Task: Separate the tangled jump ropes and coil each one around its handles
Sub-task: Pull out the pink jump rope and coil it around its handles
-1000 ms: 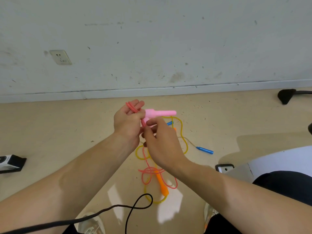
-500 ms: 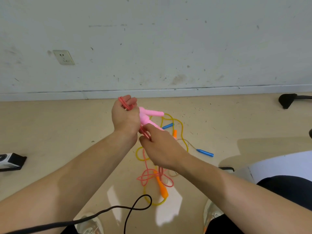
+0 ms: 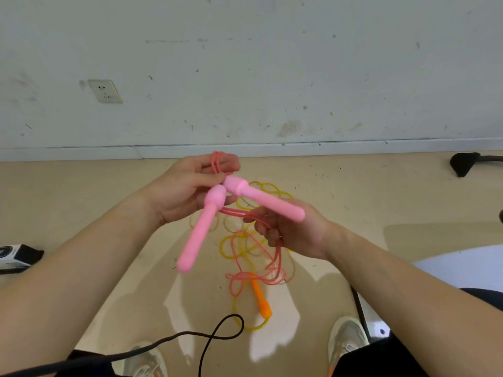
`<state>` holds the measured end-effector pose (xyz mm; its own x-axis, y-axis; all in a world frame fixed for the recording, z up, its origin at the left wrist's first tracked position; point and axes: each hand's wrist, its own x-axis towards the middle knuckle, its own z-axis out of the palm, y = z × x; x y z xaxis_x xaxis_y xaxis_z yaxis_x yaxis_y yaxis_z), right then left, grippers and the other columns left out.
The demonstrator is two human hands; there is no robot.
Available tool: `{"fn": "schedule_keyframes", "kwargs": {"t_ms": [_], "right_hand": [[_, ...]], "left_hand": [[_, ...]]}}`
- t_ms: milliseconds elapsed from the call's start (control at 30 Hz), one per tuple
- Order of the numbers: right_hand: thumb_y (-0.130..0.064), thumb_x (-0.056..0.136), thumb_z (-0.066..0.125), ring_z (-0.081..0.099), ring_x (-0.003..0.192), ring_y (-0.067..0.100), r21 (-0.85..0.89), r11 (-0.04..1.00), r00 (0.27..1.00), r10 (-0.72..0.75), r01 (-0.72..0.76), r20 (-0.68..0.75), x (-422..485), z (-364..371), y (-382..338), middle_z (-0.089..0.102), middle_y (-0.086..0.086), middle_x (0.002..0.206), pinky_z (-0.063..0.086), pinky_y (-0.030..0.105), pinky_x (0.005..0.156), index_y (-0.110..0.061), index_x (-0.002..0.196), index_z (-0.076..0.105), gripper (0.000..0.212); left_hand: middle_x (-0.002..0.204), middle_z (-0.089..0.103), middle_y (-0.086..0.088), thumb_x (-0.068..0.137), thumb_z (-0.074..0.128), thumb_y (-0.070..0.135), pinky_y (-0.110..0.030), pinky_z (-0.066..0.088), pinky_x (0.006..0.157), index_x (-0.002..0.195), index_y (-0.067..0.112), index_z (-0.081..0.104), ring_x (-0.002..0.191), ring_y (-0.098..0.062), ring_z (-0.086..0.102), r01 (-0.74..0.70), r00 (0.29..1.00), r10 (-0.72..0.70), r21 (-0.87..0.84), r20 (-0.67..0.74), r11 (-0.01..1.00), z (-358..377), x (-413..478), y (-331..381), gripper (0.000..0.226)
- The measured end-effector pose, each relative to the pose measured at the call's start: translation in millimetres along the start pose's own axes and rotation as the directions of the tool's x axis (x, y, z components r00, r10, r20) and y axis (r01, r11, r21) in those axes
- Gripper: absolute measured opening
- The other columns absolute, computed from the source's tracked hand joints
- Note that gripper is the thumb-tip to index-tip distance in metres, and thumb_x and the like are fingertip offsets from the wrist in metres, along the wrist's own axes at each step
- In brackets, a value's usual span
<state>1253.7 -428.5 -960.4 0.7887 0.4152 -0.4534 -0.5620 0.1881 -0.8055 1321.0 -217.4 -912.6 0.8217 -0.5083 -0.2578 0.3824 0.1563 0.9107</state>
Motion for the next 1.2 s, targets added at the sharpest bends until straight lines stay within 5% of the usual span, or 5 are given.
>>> {"fn": "schedule_keyframes", "kwargs": {"t_ms": [100,267,500,700,1200], "right_hand": [[-0.049,0.090,0.044,0.052,0.059,0.017,0.045,0.993,0.987,0.105,-0.111,0.124,-4.6,-9.9,-4.3,0.064,0.010,0.076,0.039,0.026,0.055,-0.003,0.099,0.073,0.054],[-0.032,0.094,0.065,0.044,0.058,0.014,-0.364,0.932,1.000,0.003,0.003,0.015,-2.8,-3.7,0.2,0.061,-0.001,0.069,0.031,0.029,0.057,-0.012,0.089,0.071,0.021],[-0.023,0.088,0.075,0.034,0.053,0.012,-0.736,0.676,0.986,-0.140,0.026,-0.093,-2.5,-1.8,-4.1,0.040,0.009,0.068,0.030,0.026,0.049,-0.011,0.088,0.076,0.012],[-0.034,0.082,0.081,0.040,0.054,0.016,-0.790,0.607,0.974,-0.116,-0.085,-0.194,-2.0,0.1,-1.1,0.043,-0.002,0.060,0.034,0.025,0.047,-0.014,0.084,0.073,0.021],[-0.035,0.091,0.068,0.046,0.051,0.015,-0.755,0.648,0.934,-0.198,-0.103,-0.298,0.2,5.0,1.3,0.059,0.008,0.078,0.043,0.025,0.046,-0.017,0.081,0.061,0.021]], "left_hand": [[0.109,0.070,0.001,0.081,0.062,-0.002,-0.039,0.060,0.082,0.122,0.008,0.062,0.100,-0.016,0.067,0.004,0.991,-0.032,0.212,0.127,0.977,-6.0,-3.6,0.0,0.042],[0.105,0.071,0.007,0.094,0.053,-0.013,-0.029,0.056,0.090,0.121,0.013,0.061,0.105,-0.008,0.066,-0.162,0.987,0.123,0.599,0.105,0.784,0.8,-5.7,-7.7,0.039],[0.125,0.060,0.006,0.099,0.048,-0.004,-0.024,0.054,0.084,0.135,0.022,0.048,0.107,-0.010,0.064,-0.139,0.989,0.071,0.669,0.128,0.730,21.7,-11.9,-33.0,0.044],[0.146,0.040,0.013,0.092,0.058,-0.004,-0.015,0.045,0.096,0.153,0.022,0.020,0.132,0.000,0.043,-0.204,0.943,-0.130,0.841,0.306,0.500,8.2,-14.4,-33.6,0.077],[0.129,0.043,0.018,0.073,0.088,0.025,-0.032,0.049,0.098,0.150,0.025,0.026,0.117,-0.007,0.049,-0.231,0.962,0.243,0.854,0.128,0.466,13.1,-4.4,-66.7,0.100]]}}
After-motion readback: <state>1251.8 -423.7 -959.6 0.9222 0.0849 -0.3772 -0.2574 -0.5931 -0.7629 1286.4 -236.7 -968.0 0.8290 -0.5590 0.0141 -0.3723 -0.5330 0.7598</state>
